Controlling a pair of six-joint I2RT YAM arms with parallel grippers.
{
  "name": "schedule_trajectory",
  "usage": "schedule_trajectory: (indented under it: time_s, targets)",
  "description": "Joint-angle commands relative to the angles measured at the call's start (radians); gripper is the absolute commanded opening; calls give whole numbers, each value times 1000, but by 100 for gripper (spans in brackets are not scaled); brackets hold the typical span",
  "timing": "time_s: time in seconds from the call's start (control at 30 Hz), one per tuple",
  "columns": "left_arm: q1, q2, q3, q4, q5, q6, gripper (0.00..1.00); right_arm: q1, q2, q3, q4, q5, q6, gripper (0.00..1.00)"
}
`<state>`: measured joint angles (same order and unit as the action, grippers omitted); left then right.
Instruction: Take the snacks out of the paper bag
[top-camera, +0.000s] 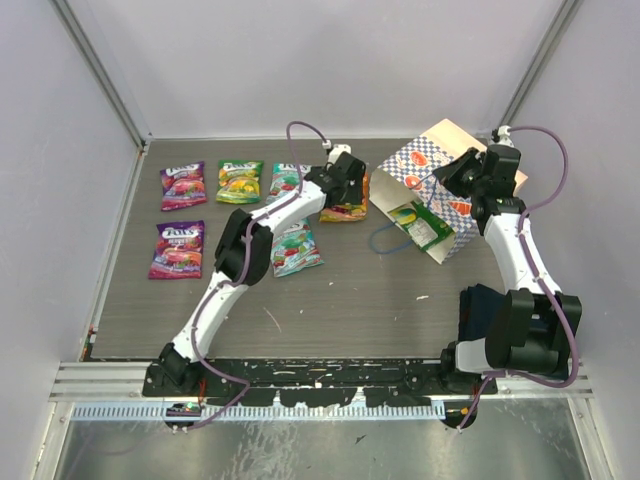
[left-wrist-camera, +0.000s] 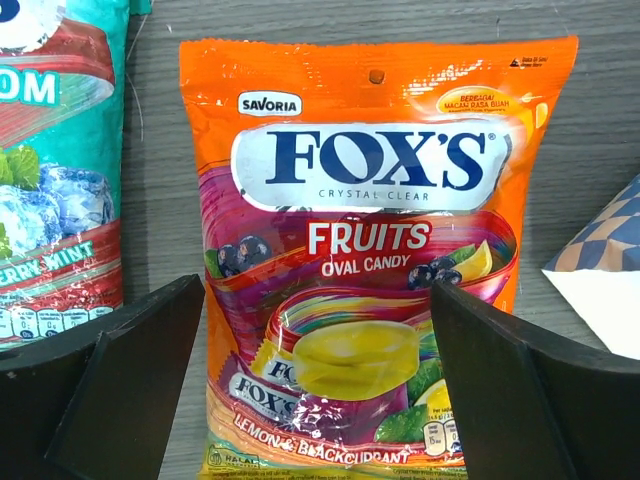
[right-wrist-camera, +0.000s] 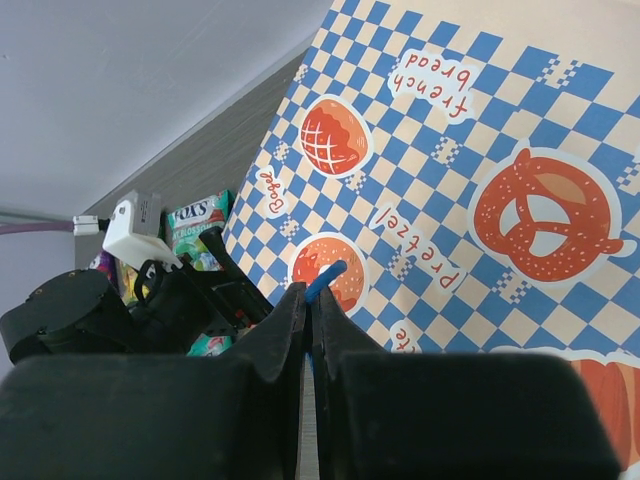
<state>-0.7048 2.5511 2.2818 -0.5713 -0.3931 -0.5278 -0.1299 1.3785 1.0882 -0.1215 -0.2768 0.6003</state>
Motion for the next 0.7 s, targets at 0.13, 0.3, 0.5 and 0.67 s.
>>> schedule_trajectory:
  time_s: [0.13,0.3,0.5,0.67]
  targets:
    - [-11,-303,-279,227,17,130,98,3,-48,50,37,-16,-6,1]
    - [-13,-571,-583,351,44,171,98,2,-41,48,49,-28,-3,1]
    - [-13,-781,-875,315,-51,102,98,10,-39,41,60,-35,4,1]
    - [-14,-814,-1031,316,-43,34,98,23,-48,35,65,-35,9,1]
